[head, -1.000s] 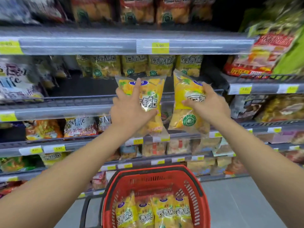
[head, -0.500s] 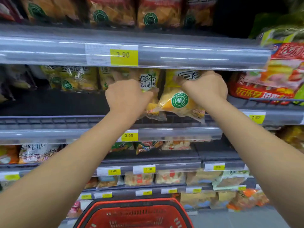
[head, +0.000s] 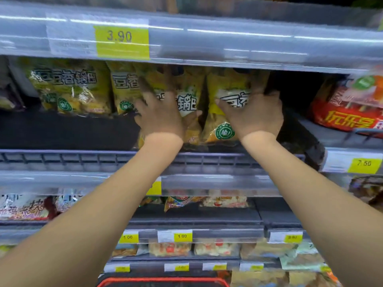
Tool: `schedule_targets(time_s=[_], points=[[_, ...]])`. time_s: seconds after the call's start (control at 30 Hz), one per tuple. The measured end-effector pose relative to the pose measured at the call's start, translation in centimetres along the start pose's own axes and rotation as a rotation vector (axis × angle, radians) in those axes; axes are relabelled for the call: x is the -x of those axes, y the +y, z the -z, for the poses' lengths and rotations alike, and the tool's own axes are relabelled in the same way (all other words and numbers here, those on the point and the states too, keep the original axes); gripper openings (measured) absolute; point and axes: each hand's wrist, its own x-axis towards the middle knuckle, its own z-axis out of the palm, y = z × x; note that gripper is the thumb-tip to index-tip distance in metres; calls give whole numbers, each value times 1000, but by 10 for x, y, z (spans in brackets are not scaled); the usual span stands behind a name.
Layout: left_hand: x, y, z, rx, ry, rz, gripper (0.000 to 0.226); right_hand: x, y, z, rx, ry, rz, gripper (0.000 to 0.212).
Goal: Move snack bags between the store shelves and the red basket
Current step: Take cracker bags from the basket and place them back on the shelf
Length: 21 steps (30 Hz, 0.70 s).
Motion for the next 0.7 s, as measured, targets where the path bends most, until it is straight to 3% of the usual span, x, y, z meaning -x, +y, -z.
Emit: schedule_targets(time_s=[0.1,0.17,0.3,0.4,0.5,0.7], points=[[-1,-1,-6,-10,43,-7,108,0,-1,-9,11,-6,-24,94],[1,-2,-5,44,17,-26,104,-1,1,-9,-19,-99,-56,101],[0,-14,15,367,-209,6,110,-16,22,-5,-535,-379,-51,113],[-3,-29,28,376,-332,-13,130,-26,38,-2,-758,-456,57,121],[-2,-31,30,272,-339,-56,142,-25,41,-8,-650,-348,156,113],[0,-23,24,373,-134,-132,132,-14,41,0,-551,-76,181,101]])
